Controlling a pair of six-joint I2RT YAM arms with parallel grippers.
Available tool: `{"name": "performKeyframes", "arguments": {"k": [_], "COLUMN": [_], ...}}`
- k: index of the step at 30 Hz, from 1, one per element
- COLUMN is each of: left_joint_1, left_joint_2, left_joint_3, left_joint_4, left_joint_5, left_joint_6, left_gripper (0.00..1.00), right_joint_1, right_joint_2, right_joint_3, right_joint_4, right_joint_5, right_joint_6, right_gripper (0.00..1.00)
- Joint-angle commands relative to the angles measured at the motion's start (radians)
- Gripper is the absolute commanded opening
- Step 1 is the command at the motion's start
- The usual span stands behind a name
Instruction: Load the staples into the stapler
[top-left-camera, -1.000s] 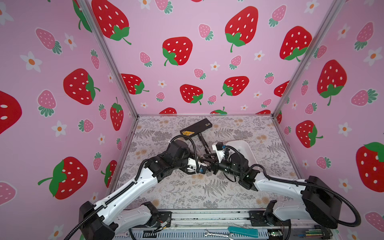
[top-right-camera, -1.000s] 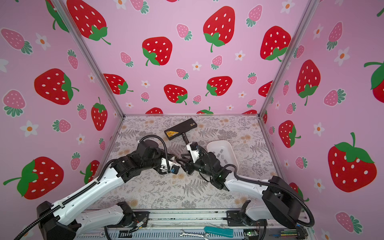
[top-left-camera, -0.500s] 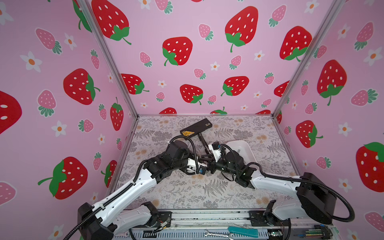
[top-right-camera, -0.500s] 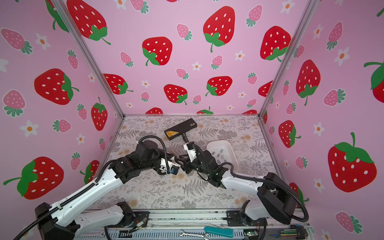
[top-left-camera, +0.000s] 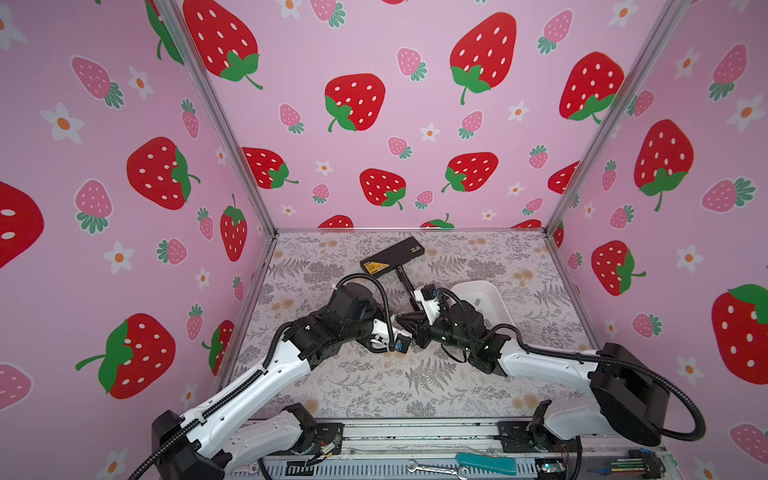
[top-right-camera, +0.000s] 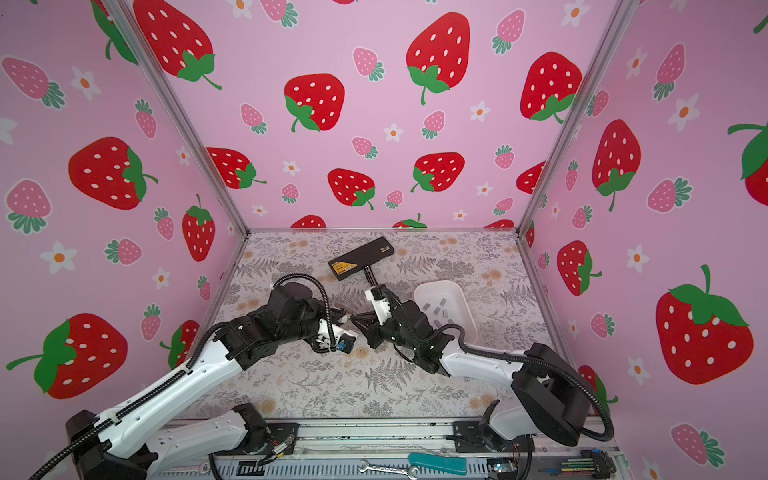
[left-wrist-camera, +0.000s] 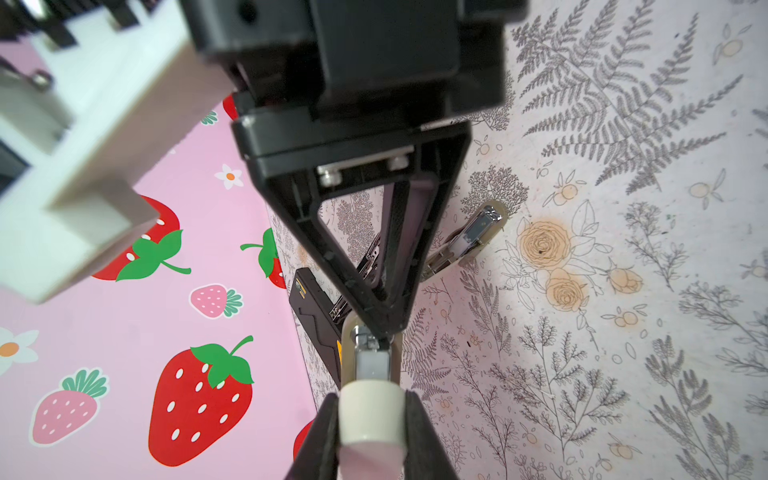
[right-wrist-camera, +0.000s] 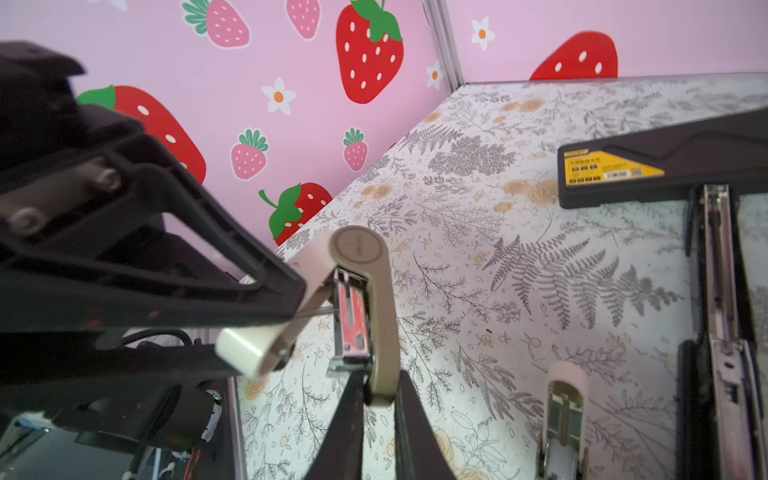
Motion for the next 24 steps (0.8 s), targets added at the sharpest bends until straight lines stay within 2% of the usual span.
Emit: {"name": "performKeyframes", "arguments": {"k": [1, 4, 12, 17, 24], "left_joint_1": [-0.012, 0.005, 0.044, 0.050, 0.051], "left_joint_2": [-0.028, -0.032, -0.057, -0.076, -0.088], "left_joint_3": [0.002, 0.001, -0.007, -0.016, -0.019], "left_joint_4": [0.016, 0.018, 0.045, 0.054, 0.038], "left_joint_5": [0.158, 0.182, 0.237, 0.276, 0.371], "left_joint_6": [0.009, 0.010, -0.015, -0.004, 0.017], "left_gripper": [0.00, 0.00, 0.00, 0.00, 0.00], "right_joint_1": [-0.004, -0.004, -0.013, -0.019, -0.028], "right_joint_2": [0.022, 0.024, 0.030, 0.051, 0.076], "right_joint_3": [0.024, 0.025, 0.022, 0.051, 0.071], "right_joint_4": [-0.009, -0.011, -0.029, -0.103, -0.124], "right_joint_5": [0.046, 0.050, 0.082, 0.135, 0.128], "right_joint_6": [0.006, 0.009, 0.024, 0.032, 0.033], "right_gripper": [0.06, 0.00, 0.00, 0.15, 0.20]}}
